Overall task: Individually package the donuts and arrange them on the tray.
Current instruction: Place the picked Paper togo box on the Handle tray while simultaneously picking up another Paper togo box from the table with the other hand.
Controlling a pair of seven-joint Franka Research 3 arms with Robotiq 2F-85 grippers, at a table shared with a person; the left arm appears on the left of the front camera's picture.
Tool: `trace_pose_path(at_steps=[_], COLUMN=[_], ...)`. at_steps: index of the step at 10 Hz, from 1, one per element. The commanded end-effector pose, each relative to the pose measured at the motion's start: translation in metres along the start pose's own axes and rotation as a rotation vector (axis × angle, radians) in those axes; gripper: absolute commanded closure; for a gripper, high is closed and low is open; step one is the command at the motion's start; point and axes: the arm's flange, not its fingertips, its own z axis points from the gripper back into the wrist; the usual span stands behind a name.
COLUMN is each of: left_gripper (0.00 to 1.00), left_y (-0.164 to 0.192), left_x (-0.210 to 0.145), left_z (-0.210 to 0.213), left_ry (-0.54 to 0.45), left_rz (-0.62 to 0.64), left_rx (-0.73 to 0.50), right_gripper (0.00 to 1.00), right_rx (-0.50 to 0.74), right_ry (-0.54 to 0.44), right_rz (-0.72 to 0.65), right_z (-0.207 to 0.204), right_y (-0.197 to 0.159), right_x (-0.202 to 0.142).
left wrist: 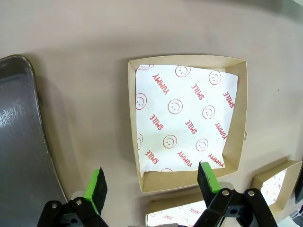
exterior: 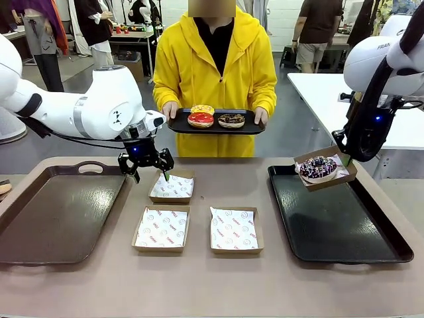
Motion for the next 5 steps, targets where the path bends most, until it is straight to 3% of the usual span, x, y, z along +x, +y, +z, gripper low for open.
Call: trace_pose_path(at_steps=[1, 5], left_gripper=[0.0, 0.0], left_y=[0.0, -0.001], left_x=[0.0, 0.003], left_z=[0.003, -0.002], left_ry=[-0.001, -0.007], left_rz=[0.003, 0.003], left_rx=[-0.003, 0.028], right_gripper=[0.99, 0.99], right_rx=[0.0, -0.018], right_ry=[0.002, -0.003], right_rz=[-0.002, -0.016], right_z=[0.001, -0.009], right_y=[0.0, -0.004], right_x=[-0.002, 0.008])
